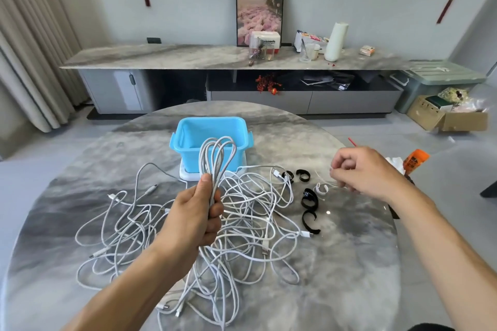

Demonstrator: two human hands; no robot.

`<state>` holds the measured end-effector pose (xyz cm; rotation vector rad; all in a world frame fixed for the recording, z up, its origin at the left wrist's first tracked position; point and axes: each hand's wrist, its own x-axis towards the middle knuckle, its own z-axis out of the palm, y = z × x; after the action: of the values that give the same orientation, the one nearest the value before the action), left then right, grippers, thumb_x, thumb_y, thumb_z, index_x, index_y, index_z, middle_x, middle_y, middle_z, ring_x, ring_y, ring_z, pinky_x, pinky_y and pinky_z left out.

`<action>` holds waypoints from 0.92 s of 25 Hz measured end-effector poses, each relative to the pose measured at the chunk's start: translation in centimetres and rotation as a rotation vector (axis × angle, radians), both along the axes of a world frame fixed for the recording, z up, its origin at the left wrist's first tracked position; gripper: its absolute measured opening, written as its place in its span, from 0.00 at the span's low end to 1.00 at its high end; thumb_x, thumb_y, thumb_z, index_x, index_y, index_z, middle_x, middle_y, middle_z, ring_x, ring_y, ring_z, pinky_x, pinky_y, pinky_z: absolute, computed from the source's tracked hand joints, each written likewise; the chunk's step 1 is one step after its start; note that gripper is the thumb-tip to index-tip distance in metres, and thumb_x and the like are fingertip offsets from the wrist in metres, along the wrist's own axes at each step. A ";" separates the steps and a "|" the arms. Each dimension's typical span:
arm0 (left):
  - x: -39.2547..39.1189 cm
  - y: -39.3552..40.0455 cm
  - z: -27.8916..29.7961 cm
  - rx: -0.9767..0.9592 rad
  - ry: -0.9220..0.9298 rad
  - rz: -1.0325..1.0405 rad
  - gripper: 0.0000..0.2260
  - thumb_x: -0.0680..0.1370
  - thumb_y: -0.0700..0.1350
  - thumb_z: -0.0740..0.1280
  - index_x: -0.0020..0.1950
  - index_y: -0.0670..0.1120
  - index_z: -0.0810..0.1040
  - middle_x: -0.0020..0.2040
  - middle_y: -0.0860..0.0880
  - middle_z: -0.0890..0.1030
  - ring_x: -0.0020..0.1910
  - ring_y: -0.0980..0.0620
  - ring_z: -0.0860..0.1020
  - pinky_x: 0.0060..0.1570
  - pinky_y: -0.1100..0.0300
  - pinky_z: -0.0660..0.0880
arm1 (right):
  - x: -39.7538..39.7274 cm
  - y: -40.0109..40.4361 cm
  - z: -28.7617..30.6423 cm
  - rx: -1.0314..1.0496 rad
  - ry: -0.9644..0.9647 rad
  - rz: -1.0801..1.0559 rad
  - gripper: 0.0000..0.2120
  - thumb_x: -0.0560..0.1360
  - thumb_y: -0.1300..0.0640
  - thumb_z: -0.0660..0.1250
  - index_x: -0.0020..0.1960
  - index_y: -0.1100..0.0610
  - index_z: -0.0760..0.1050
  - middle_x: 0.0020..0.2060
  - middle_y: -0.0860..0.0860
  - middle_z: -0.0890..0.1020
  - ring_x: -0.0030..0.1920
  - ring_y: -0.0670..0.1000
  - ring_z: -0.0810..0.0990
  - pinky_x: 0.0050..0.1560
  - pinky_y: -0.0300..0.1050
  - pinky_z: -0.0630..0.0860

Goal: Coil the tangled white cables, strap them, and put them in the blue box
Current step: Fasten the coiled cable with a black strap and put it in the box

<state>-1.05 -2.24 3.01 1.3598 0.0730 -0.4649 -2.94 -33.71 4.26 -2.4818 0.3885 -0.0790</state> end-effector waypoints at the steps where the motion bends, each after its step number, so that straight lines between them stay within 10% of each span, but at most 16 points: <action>1: -0.2 0.0 0.3 -0.011 -0.007 0.002 0.16 0.83 0.55 0.55 0.41 0.46 0.68 0.28 0.52 0.66 0.22 0.57 0.59 0.19 0.70 0.54 | -0.5 1.3 1.0 0.007 -0.064 0.024 0.05 0.74 0.60 0.70 0.40 0.53 0.78 0.31 0.49 0.84 0.30 0.48 0.80 0.39 0.46 0.78; 5: -0.8 -0.2 0.7 -0.009 -0.060 -0.029 0.17 0.83 0.56 0.54 0.42 0.46 0.68 0.28 0.52 0.65 0.22 0.57 0.57 0.20 0.70 0.53 | -2.9 8.8 2.5 -0.023 -0.416 0.343 0.06 0.75 0.59 0.73 0.42 0.50 0.79 0.35 0.42 0.83 0.36 0.43 0.81 0.43 0.31 0.74; 9: -1.4 0.0 0.8 -0.048 -0.127 -0.092 0.17 0.83 0.56 0.54 0.42 0.45 0.68 0.28 0.52 0.64 0.22 0.57 0.56 0.20 0.69 0.53 | -3.2 14.9 0.4 0.020 -0.465 0.566 0.04 0.77 0.51 0.68 0.48 0.51 0.78 0.36 0.44 0.82 0.35 0.48 0.80 0.38 0.48 0.76; 23: -1.1 0.8 0.3 0.266 -0.674 -0.109 0.24 0.82 0.60 0.56 0.38 0.41 0.70 0.28 0.52 0.67 0.28 0.51 0.64 0.28 0.50 0.62 | -1.9 17.7 -2.1 0.230 -0.690 0.343 0.06 0.79 0.55 0.64 0.47 0.48 0.68 0.36 0.45 0.83 0.33 0.47 0.80 0.35 0.49 0.76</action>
<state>-2.18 -1.42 3.32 1.7266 -0.5102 -0.0674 -4.80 -16.05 2.16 -2.0925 -0.3021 -0.6819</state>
